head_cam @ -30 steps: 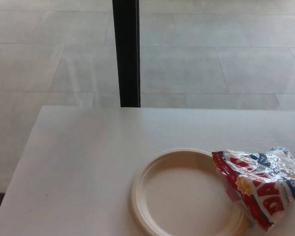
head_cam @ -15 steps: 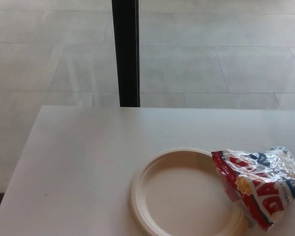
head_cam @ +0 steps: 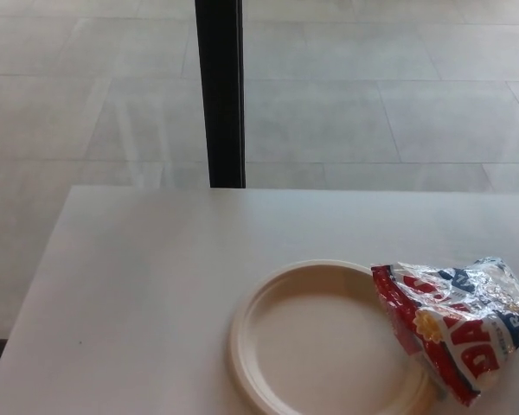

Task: The robot uses its right hand to pick up a bag of sunflower seeds kept in the middle of the desk and tilts it over a plate kept next to it to pour out a few seeds and then puts the bag of seeds back on the desk

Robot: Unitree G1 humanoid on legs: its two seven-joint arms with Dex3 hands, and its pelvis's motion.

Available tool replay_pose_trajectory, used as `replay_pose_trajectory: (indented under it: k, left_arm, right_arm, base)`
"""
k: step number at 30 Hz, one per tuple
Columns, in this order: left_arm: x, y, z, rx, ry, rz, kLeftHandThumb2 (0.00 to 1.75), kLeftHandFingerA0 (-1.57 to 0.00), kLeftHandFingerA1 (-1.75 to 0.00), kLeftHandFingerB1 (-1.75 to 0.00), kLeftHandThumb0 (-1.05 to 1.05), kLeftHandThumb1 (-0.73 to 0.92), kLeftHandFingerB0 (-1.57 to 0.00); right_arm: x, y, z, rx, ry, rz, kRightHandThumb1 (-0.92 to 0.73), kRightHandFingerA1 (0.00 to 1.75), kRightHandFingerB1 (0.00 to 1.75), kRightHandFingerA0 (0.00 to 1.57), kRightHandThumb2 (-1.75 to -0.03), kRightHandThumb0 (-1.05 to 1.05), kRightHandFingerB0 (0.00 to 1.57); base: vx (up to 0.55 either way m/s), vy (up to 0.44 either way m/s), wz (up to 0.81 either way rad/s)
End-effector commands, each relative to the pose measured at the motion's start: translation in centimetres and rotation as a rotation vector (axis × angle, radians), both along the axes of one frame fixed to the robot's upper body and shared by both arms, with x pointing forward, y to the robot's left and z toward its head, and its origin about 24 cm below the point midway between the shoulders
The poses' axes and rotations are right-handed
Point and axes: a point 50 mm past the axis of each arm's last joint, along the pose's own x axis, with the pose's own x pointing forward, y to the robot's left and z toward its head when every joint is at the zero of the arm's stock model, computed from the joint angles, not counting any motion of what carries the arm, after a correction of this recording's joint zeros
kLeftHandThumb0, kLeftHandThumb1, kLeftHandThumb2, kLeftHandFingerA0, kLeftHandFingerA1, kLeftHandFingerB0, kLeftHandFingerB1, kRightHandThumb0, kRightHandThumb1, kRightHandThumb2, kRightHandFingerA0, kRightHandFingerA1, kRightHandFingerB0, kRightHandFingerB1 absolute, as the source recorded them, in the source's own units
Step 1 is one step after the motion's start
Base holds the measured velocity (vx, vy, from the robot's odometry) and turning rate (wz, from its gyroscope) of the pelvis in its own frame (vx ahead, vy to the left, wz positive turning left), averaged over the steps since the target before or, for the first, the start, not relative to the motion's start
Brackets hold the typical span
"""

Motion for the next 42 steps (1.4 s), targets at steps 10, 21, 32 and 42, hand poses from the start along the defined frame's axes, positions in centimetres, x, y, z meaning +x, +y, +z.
replay_pose_trajectory:
  k: [10, 21, 32, 42]
  left_arm:
    - [-0.7, 1.0, 0.3, 0.039, 0.036, -0.003, 1.0, -0.31, -0.66, -0.59, -0.37, 0.47, -0.2]
    - [0.4, 0.9, 0.5, 0.065, 0.036, -0.025, 0.76, -0.36, -0.72, -0.56, -0.32, 0.63, -0.22]
    - [0.4, 0.9, 0.8, 0.061, -0.004, -0.037, 0.86, -0.33, -0.72, -0.61, -0.44, 0.59, -0.25]
    - [0.7, 0.8, 0.8, 0.08, 0.015, -0.055, 0.93, -0.39, -0.75, -0.64, -0.48, 0.59, -0.31]
  right_arm:
    - [-0.2, -1.6, 1.4, -0.212, 0.005, 0.03, -0.38, 0.1, 0.39, 0.0, -0.71, -0.21, 0.07]
    - [0.3, 0.3, 1.3, -0.247, -0.034, 0.106, -0.43, 0.07, 0.28, 0.0, -0.57, -0.26, 0.05]
    - [0.2, 1.5, 0.0, -0.292, 0.048, 0.161, -0.36, 0.0, 0.21, 0.0, -0.66, -0.35, 0.03]
    - [0.1, 1.9, 0.0, -0.315, 0.068, 0.201, -0.38, 0.0, 0.15, 0.0, -0.66, -0.39, 0.03]
  base:
    - [0.0, 0.0, 0.0]
    - [0.0, 0.0, 0.0]
    - [0.0, 0.0, 0.0]
    - [0.0, 0.0, 0.0]
